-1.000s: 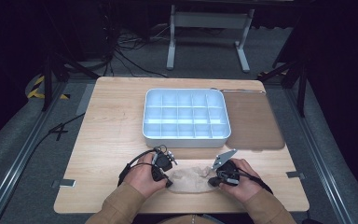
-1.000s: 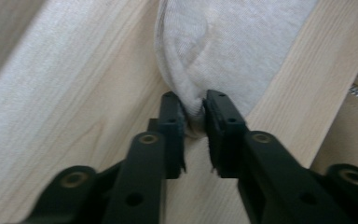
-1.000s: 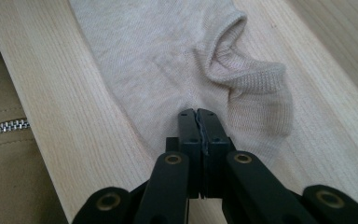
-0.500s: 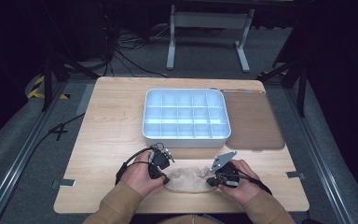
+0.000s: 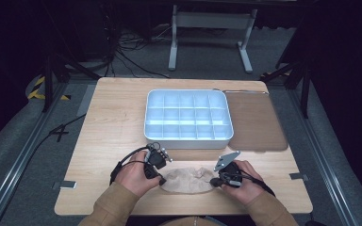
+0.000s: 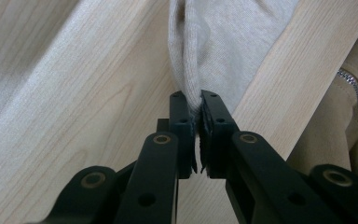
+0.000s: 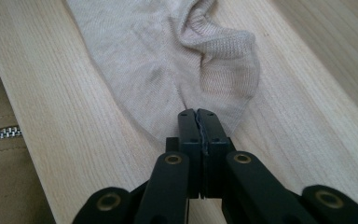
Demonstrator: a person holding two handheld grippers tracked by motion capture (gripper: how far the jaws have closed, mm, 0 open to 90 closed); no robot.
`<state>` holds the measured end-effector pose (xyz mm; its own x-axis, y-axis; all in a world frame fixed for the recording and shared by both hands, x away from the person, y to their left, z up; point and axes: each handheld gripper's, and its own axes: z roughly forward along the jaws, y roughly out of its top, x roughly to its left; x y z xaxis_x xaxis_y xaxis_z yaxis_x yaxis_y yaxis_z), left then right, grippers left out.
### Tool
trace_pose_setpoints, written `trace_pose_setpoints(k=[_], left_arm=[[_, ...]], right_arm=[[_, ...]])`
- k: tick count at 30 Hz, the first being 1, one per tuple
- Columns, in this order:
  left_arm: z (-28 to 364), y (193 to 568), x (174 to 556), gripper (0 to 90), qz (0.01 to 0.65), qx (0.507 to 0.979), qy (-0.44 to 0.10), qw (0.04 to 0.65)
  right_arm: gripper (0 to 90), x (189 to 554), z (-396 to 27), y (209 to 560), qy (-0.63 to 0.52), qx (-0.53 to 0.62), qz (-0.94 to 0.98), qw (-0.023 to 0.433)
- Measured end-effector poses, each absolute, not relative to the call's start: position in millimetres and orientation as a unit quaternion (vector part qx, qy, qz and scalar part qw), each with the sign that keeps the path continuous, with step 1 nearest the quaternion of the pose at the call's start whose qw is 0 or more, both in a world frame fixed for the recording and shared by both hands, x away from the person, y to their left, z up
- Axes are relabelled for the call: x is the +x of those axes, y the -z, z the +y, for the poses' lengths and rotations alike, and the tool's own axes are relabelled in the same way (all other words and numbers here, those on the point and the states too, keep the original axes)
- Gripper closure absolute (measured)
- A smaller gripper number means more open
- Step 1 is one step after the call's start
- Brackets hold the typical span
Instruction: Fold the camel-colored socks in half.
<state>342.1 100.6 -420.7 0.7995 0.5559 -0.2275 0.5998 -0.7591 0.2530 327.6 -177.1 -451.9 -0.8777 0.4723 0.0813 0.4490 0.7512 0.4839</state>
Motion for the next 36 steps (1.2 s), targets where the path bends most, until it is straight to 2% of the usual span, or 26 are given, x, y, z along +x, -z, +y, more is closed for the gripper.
trace_pose_setpoints(k=[14, 36], left_arm=[[83, 396, 345, 83.9, 0.286, 0.937, 0.052, 0.194], [23, 388, 352, 84.3, 0.229, 0.949, 0.055, 0.21]], right_arm=[[90.0, 327, -178, 453, -0.255, 0.243, 0.936, 0.02], [90.0, 326, -180, 454, -0.263, 0.239, 0.935, 0.02]])
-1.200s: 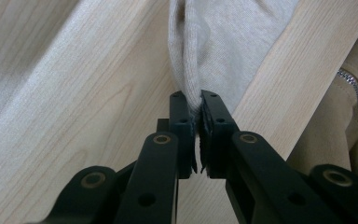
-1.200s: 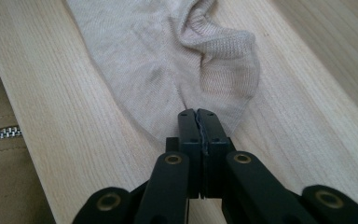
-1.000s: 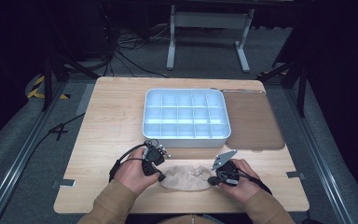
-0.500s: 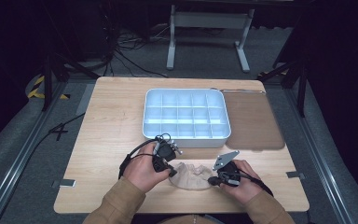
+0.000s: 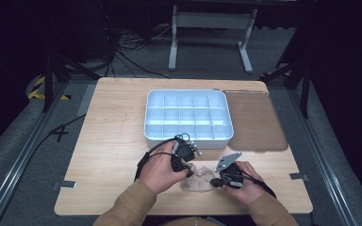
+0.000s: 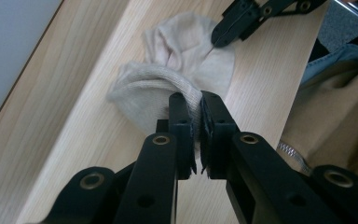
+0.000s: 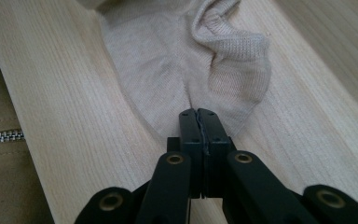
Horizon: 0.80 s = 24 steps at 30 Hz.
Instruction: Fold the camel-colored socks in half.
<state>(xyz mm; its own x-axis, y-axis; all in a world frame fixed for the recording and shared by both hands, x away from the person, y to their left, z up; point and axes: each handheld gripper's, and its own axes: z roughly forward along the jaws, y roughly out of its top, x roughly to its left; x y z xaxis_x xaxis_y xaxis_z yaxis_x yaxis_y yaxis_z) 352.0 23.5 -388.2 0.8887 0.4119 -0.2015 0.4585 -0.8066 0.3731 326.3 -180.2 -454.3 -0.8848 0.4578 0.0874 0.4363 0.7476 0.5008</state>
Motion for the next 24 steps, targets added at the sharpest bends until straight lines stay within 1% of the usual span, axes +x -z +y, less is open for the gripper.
trace_pose_setpoints(k=[14, 24], left_arm=[[-14, 402, 358, 84.3, 0.208, 0.954, 0.068, 0.208], [-19, 414, 365, 84.3, 0.213, 0.953, 0.069, 0.202]], right_arm=[[90.0, 325, -182, 455, -0.271, 0.243, 0.931, 0.021], [90.0, 324, -183, 456, -0.275, 0.244, 0.93, 0.027]])
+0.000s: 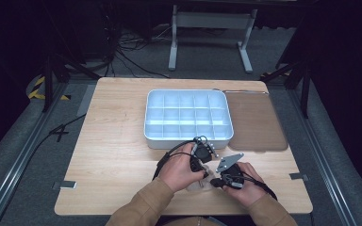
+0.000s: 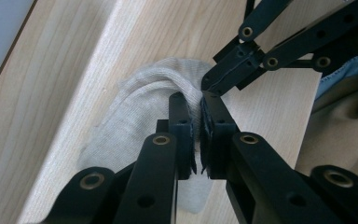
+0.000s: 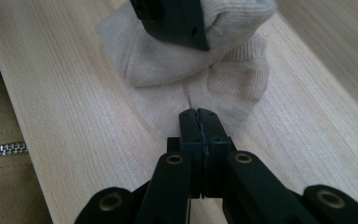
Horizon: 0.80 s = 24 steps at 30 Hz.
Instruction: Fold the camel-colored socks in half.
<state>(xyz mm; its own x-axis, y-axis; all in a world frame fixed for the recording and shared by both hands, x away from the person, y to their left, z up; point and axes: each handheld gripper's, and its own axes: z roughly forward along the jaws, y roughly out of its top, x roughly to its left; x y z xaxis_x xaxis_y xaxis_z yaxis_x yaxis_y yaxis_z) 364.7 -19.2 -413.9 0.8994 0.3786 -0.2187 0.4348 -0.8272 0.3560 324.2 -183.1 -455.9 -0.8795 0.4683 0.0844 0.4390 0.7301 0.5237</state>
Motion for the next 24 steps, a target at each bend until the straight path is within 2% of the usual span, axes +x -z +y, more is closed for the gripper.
trace_pose_setpoints(k=[6, 7, 9, 13, 18, 24], left_arm=[[-18, 418, 368, 83.5, 0.215, 0.951, 0.075, 0.209], [-18, 419, 367, 82.0, 0.215, 0.95, 0.079, 0.215], [-16, 419, 367, 72.3, 0.215, 0.947, 0.083, 0.224], [-9, 413, 365, 66.4, 0.211, 0.944, 0.09, 0.238], [7, 397, 361, 54.0, 0.219, 0.935, 0.079, 0.269], [31, 381, 355, 51.0, 0.233, 0.927, 0.059, 0.288]], right_arm=[[90.0, 325, -184, 456, -0.278, 0.243, 0.929, 0.025], [90.0, 325, -184, 456, -0.279, 0.243, 0.929, 0.025], [90.0, 325, -185, 455, -0.276, 0.246, 0.929, 0.025], [88.1, 325, -187, 449, -0.28, 0.247, 0.927, 0.027], [86.1, 326, -199, 429, -0.3, 0.256, 0.918, 0.032], [86.2, 325, -201, 412, -0.327, 0.256, 0.909, 0.041]])
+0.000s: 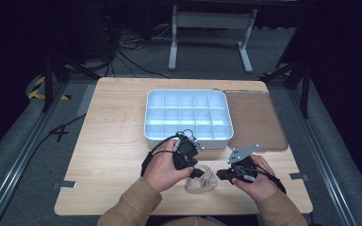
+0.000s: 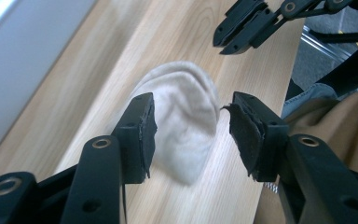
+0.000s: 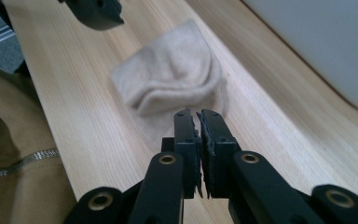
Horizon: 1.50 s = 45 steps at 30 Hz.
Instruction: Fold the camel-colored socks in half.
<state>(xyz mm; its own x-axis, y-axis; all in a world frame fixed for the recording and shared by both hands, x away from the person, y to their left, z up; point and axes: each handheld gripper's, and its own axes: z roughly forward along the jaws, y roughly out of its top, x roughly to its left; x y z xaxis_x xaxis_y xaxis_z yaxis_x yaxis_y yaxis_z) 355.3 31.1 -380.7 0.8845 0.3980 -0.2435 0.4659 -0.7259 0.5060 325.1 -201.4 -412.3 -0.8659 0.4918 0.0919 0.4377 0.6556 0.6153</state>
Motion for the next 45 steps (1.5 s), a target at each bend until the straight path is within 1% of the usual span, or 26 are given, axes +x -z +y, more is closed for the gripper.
trace_pose_setpoints(k=[5, 11, 14, 20, 24, 25, 28, 29, 30, 32, 35, 37, 38, 41, 45], left_arm=[[49, 380, 352, 54.0, 0.254, 0.926, 0.042, 0.275], [62, 386, 347, 63.3, 0.271, 0.926, 0.035, 0.259], [67, 388, 346, 66.0, 0.277, 0.926, 0.031, 0.253], [72, 391, 344, 67.9, 0.288, 0.924, 0.029, 0.25], [68, 393, 345, 68.9, 0.28, 0.926, 0.028, 0.252], [65, 394, 346, 69.4, 0.273, 0.926, 0.025, 0.261], [57, 396, 348, 74.4, 0.258, 0.921, 0.026, 0.291], [57, 396, 348, 76.9, 0.258, 0.921, 0.026, 0.291], [52, 398, 350, 76.9, 0.247, 0.922, 0.025, 0.296], [43, 403, 351, 81.8, 0.232, 0.924, 0.022, 0.303], [30, 410, 354, 85.8, 0.216, 0.929, 0.022, 0.299], [23, 416, 356, 87.4, 0.21, 0.936, 0.017, 0.281], [23, 416, 356, 87.9, 0.21, 0.936, 0.017, 0.281], [18, 425, 359, 88.4, 0.209, 0.946, 0.018, 0.247], [16, 432, 360, 88.7, 0.212, 0.947, 0.027, 0.24]], right_arm=[[87.9, 322, -189, 404, -0.346, 0.237, 0.907, 0.044], [89.5, 326, -171, 398, -0.366, 0.218, 0.904, 0.039], [89.6, 329, -160, 402, -0.365, 0.208, 0.907, 0.034], [89.7, 335, -149, 418, -0.334, 0.203, 0.92, 0.033], [89.6, 335, -151, 423, -0.328, 0.209, 0.921, 0.029], [89.6, 335, -152, 424, -0.327, 0.21, 0.921, 0.032], [88.6, 334, -155, 425, -0.326, 0.215, 0.92, 0.033], [88.6, 334, -155, 425, -0.326, 0.215, 0.92, 0.033], [88.4, 333, -156, 425, -0.328, 0.216, 0.919, 0.033], [88.4, 331, -159, 426, -0.328, 0.22, 0.918, 0.037], [88.2, 329, -162, 428, -0.328, 0.225, 0.917, 0.037], [88.2, 328, -165, 430, -0.329, 0.229, 0.916, 0.038], [88.2, 328, -165, 430, -0.329, 0.229, 0.916, 0.038], [88.0, 327, -170, 432, -0.33, 0.235, 0.914, 0.039], [87.5, 325, -172, 437, -0.324, 0.24, 0.914, 0.037]])
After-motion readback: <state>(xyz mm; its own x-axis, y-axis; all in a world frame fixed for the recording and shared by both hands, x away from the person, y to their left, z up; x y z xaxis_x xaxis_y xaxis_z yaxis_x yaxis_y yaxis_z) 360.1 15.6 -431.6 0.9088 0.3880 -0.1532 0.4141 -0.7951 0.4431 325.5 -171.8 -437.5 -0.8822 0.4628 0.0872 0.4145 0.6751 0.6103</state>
